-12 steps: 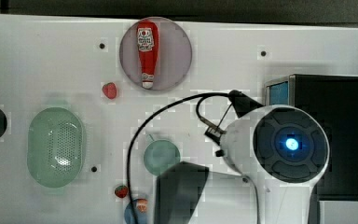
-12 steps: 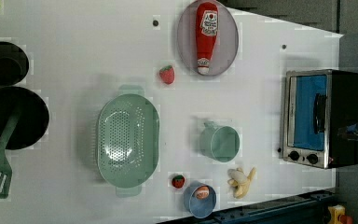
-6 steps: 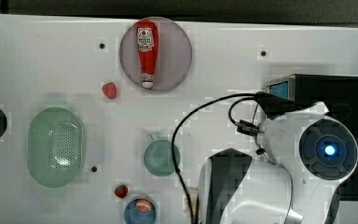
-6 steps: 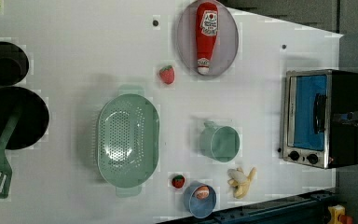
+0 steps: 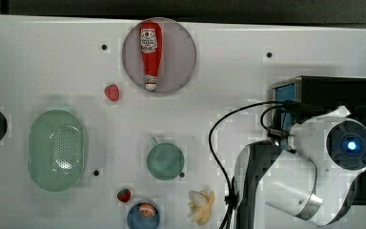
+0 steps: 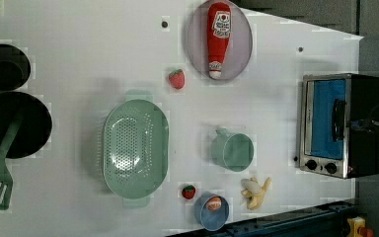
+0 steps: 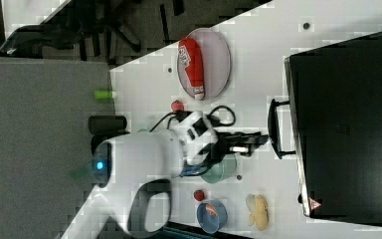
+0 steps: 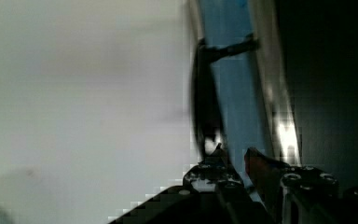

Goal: Flap open oven.

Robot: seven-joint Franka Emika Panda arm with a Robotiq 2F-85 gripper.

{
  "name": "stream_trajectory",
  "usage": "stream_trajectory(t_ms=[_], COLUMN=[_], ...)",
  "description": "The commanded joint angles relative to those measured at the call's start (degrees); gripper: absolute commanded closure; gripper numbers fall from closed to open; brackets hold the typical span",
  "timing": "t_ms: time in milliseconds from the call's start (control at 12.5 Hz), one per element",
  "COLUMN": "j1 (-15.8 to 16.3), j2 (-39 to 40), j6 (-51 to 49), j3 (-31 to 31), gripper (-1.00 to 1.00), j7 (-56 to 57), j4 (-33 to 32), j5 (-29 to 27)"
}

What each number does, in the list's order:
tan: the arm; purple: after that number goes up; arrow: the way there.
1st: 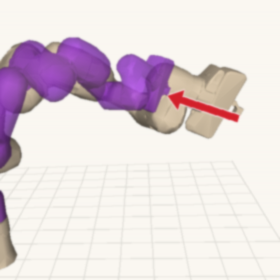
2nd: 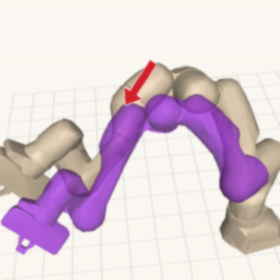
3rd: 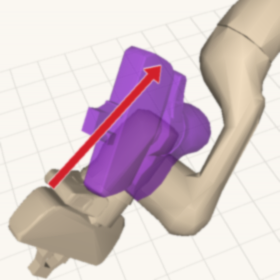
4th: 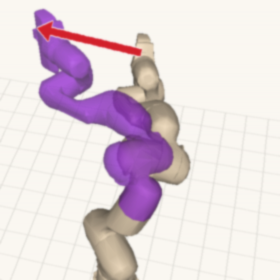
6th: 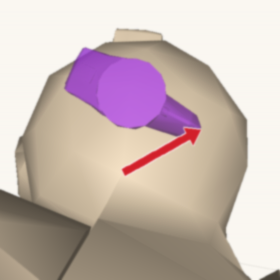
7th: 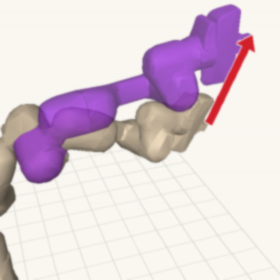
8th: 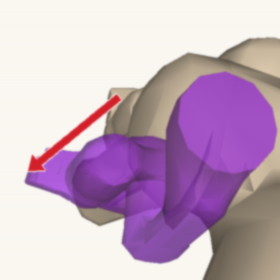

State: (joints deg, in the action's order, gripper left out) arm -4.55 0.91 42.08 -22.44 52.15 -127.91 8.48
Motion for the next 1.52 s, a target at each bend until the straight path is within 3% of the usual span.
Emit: stream_trajectory(t_ms=[80, 960, 1520], j1=[0.1, 0.9, 4.6], j2=[1.4, 8.4, 9.3], j6=[3.5, 7.5, 4.0], j3=[-1.0, 0.0, 2.7], gripper=[0.65, 0.65, 0.65], j7=[4.2, 5.6, -12.0], j4=[0.7, 0.6, 0.6], j5=[0.5, 2.2, 19.8])
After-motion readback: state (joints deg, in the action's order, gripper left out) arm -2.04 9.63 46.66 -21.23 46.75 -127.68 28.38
